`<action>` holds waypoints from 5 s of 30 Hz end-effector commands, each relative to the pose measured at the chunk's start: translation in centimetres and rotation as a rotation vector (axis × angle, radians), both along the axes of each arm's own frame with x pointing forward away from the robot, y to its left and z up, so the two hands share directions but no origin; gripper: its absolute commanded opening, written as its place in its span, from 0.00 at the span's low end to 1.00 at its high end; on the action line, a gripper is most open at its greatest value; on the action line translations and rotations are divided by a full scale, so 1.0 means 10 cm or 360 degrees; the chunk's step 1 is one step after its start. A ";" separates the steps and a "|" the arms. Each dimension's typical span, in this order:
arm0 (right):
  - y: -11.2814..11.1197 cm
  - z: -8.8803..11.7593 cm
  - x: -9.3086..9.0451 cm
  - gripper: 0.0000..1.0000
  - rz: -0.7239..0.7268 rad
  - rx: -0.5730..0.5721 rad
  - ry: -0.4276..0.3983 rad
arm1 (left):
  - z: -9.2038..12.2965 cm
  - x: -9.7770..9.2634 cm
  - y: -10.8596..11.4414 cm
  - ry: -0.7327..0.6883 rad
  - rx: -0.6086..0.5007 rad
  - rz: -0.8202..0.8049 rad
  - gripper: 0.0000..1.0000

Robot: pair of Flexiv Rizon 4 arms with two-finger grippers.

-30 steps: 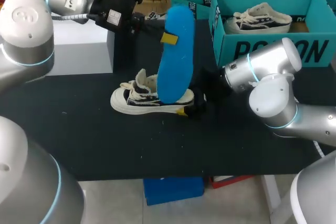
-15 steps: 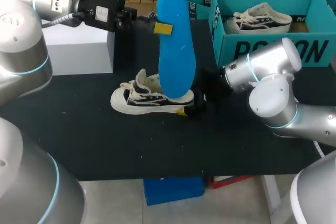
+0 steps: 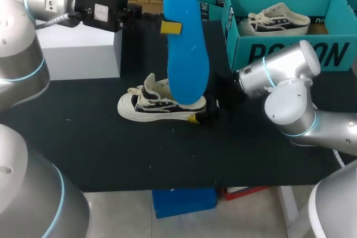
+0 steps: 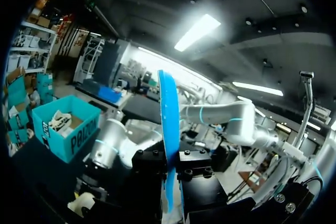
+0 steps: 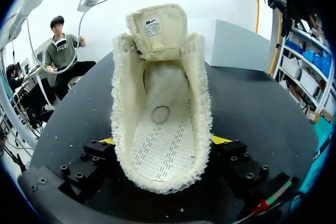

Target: Take the shoe out of the shoebox, open the shoe tongue, remove and reinsert the insole, then place the shoe into the shoebox

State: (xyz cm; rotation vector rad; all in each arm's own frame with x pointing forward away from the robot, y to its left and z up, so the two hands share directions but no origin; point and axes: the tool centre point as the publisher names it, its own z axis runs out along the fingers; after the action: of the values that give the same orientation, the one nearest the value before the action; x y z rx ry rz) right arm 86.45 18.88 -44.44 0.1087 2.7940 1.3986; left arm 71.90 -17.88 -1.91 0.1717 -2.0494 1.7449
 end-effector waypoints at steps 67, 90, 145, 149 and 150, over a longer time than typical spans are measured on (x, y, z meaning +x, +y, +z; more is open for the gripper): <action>0.14 0.57 0.12 1.00 0.0077 -0.1279 0.0156 | -0.01 -0.05 0.01 -0.0005 -0.0003 0.0019 0.00; -0.02 0.64 0.00 1.00 0.0020 -0.1232 0.0159 | -0.01 -0.05 0.01 -0.0005 -0.0003 0.0019 0.00; -0.19 0.06 0.06 1.00 -0.0128 -0.0143 -0.0039 | -0.01 -0.05 0.01 -0.0005 -0.0003 0.0019 0.00; -0.18 0.05 0.06 1.00 -0.0130 -0.0107 -0.0043 | -0.01 -0.05 0.01 -0.0005 -0.0003 0.0019 0.00; -0.18 0.05 0.06 1.00 -0.0131 -0.0103 -0.0044 | -0.01 -0.05 0.01 -0.0005 -0.0003 0.0019 0.00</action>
State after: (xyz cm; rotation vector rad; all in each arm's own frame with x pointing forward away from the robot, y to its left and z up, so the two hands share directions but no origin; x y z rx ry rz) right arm 87.03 17.02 -43.45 0.2022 2.8185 1.1988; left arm 71.47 -17.70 -1.86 0.1781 -2.0518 1.7506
